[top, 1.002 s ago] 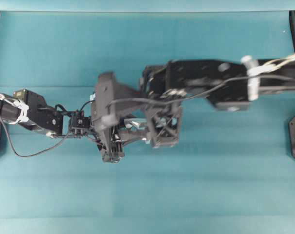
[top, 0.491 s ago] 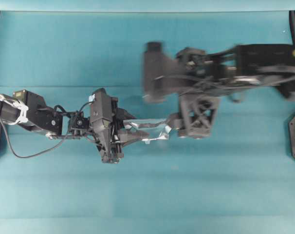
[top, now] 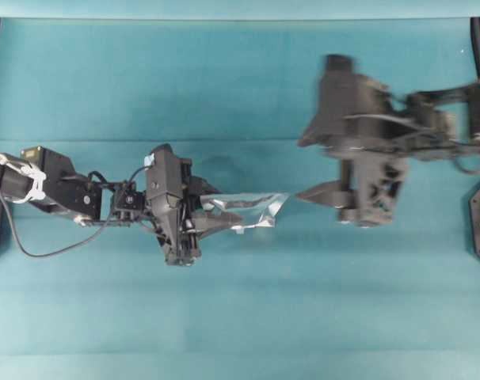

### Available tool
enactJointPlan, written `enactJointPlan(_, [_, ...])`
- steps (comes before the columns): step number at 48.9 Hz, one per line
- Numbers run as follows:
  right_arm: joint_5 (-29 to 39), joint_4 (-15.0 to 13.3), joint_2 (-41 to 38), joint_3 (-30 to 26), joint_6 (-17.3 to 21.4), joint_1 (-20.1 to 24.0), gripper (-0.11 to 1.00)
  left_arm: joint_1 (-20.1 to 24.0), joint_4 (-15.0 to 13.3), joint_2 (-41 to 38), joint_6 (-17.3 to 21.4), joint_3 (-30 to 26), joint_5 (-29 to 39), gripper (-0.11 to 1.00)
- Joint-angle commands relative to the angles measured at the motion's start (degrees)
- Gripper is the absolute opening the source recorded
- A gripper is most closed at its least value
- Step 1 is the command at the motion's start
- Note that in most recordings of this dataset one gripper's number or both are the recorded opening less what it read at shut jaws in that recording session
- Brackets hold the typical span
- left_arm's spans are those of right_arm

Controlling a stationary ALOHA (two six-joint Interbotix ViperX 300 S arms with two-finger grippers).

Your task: Hand over the silver zip bag and make it stand upright.

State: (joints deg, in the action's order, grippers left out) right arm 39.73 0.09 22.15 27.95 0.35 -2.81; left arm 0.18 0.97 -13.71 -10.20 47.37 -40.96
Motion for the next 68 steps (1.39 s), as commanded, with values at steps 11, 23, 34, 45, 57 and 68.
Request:
enactJointPlan(11, [-5.98,-0.09,6.94,4.31,1.49,0.09,0.9,-0.53,0.18,0.44,-0.09,-0.35,-0.18,0.3])
enactJointPlan(23, [-6.68,0.0,8.79,5.71,2.72,0.09,0.9,-0.7,0.18,0.44,0.0,-0.53,-0.18,0.3])
enactJointPlan(34, [-6.86,-0.09,8.79,5.89,2.72,0.09,0.89,-0.88,0.18,0.35,-0.09,-0.53,0.18,0.3])
enactJointPlan(45, [-6.86,0.0,8.79,5.89,2.72,0.09,0.89,-0.88,0.18,0.44,-0.09,-0.53,0.26,0.3])
enactJointPlan(57, [-6.86,0.0,8.79,5.98,2.72,0.09,0.89,-0.88,0.18,0.44,-0.09,-0.53,0.26,0.3])
enactJointPlan(68, [-6.86,0.0,8.79,6.15,2.72,0.09,0.89,-0.88,0.18,0.35,-0.09,-0.53,0.26,0.3])
